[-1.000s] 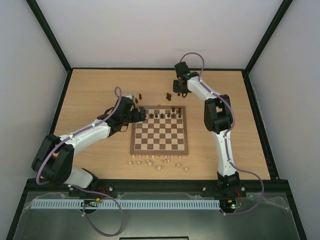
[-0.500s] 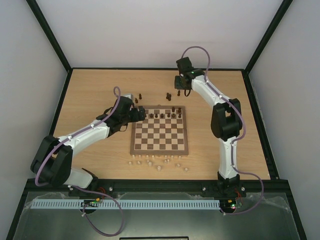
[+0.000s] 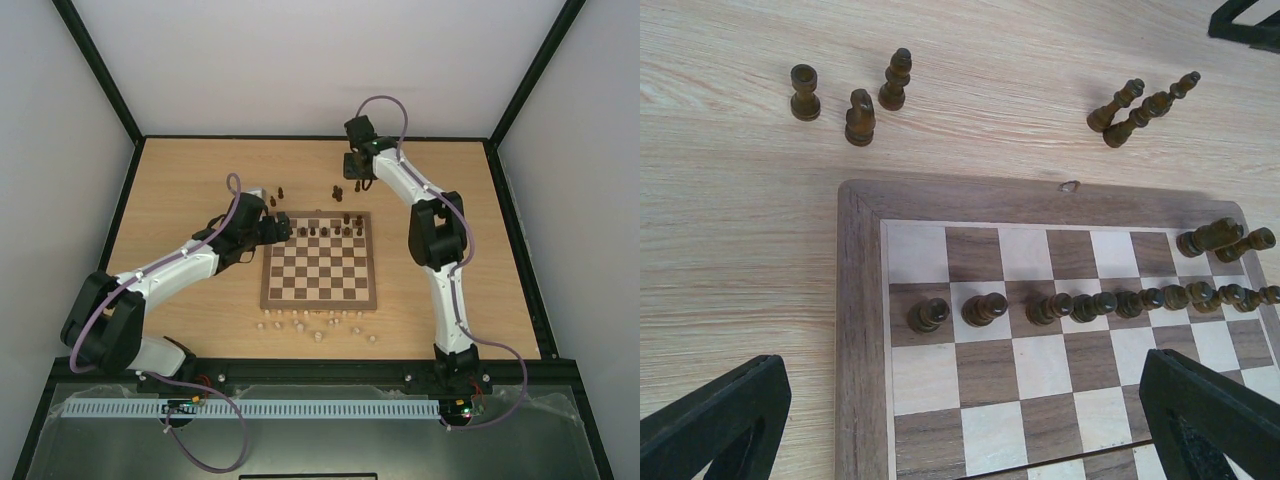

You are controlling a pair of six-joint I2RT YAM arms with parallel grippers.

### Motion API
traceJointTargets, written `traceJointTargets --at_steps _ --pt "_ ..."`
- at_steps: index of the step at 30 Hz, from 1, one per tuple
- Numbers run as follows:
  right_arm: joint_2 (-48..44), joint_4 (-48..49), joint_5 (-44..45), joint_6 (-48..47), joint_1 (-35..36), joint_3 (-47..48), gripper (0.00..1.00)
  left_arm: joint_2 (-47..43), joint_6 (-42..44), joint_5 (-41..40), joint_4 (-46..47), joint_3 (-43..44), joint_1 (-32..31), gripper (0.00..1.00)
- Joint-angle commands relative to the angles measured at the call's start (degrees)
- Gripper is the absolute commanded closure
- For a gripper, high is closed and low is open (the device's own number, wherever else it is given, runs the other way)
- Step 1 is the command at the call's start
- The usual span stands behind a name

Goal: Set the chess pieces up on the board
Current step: Pick up the chess piece at the center of the board.

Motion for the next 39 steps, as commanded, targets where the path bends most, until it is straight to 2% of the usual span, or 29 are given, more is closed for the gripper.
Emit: traceJointTargets --at_steps 1,14,25,31,34,39 --pt "3.61 -4.93 0.72 -0.38 -0.58 4.09 0.59 -1.20 -0.16 -0.79 0.31 -0.67 0.25 0.01" --pt "7.12 -4.11 -0.98 -0.38 -1.48 4.93 0.58 -0.44 -0.20 -0.60 0.48 -0.56 0.54 0.01" --pt "8.58 -3.73 -1.80 -0.29 -1.52 4.90 0.67 -0.05 -0.20 -0.61 0.68 -0.62 0.58 0.01" --pt "8.98 -3.82 -2.44 -0.29 -1.54 4.69 0.74 0.11 -0.20 -0.61 0.65 -0.66 0.59 0.01" --pt "9.04 -3.74 -2.37 -0.28 -1.55 4.69 0.81 0.23 -0.16 -0.53 0.66 -0.63 0.59 0.01" --pt "8.64 -3.50 -2.17 -0.37 -1.50 4.60 0.86 0.18 -0.20 -0.61 0.66 -0.62 0.67 0.01"
